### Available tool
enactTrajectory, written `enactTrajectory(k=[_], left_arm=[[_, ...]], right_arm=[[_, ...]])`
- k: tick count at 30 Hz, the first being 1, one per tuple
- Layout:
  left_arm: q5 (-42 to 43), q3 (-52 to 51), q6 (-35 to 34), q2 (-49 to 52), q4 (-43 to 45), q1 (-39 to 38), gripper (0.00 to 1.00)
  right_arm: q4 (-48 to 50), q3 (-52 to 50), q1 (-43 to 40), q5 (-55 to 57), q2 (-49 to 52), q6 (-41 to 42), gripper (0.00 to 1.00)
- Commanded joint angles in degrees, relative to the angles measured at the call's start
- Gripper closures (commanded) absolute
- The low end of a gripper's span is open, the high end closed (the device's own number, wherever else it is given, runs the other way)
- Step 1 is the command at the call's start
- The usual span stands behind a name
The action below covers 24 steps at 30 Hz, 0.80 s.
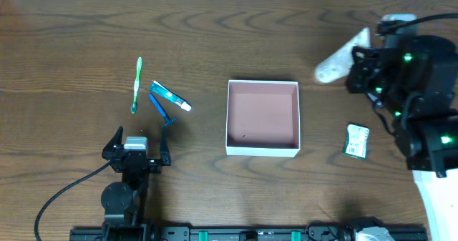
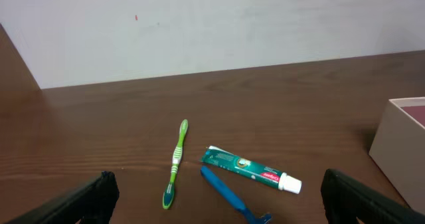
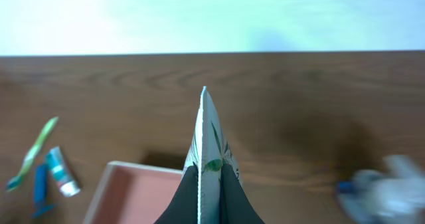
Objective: Pack container
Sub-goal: 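Carry the conditioner tube into the box and release it upright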
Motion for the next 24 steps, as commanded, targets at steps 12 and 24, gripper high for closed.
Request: enactTrajectory(k=[12, 24], left_arm=[[0.17, -0.83, -0.35, -0.28, -2.16, 0.28, 0.02], [0.17, -0.83, -0.35, -0.28, -2.16, 0.28, 0.02]], right_arm=[[6.64, 0.96, 21.44, 10.05, 13.6, 15.39, 0.99], [9.14, 0.96, 28.41, 15.13, 22.27, 18.16, 0.99]])
